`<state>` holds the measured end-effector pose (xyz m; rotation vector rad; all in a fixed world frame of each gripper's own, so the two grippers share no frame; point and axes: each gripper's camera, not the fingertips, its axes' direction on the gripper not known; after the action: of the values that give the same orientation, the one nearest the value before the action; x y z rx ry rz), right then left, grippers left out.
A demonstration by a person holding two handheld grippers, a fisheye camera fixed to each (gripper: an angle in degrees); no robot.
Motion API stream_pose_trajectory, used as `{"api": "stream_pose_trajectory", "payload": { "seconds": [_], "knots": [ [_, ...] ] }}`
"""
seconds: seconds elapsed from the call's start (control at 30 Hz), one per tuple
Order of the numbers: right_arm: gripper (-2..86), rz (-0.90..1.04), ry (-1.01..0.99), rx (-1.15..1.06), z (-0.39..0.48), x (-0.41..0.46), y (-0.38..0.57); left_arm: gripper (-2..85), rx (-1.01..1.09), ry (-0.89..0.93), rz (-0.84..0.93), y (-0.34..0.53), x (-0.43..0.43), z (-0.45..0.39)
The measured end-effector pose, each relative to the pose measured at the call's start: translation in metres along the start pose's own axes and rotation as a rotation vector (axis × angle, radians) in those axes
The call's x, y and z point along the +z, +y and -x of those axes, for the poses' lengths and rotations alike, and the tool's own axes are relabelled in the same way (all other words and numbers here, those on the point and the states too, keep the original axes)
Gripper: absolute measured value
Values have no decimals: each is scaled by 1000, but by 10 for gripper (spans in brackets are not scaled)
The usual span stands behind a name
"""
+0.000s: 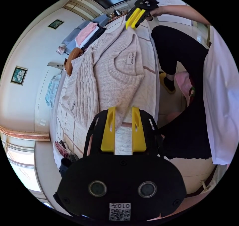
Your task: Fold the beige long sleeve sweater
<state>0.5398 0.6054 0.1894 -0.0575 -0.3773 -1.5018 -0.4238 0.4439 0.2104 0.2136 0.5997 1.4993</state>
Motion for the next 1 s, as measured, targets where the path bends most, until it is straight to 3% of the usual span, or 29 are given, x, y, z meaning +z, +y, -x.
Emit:
{"api": "stream_pose_trajectory", "payload": {
  "seconds": [0.23,0.57,0.7,1.0],
  "knots": [
    [60,96,-27,-73,14,5,8,63,36,34,12,0,1,4],
    [64,33,-35,-6,2,-10,11,33,7,-11,-28,-5,-9,14],
    [64,72,-50,-38,1,-5,15,37,89,23,24,-5,4,6],
    [64,59,-43,-8,-13,-14,22,34,20,17,-31,-3,-5,23]
  ]
}}
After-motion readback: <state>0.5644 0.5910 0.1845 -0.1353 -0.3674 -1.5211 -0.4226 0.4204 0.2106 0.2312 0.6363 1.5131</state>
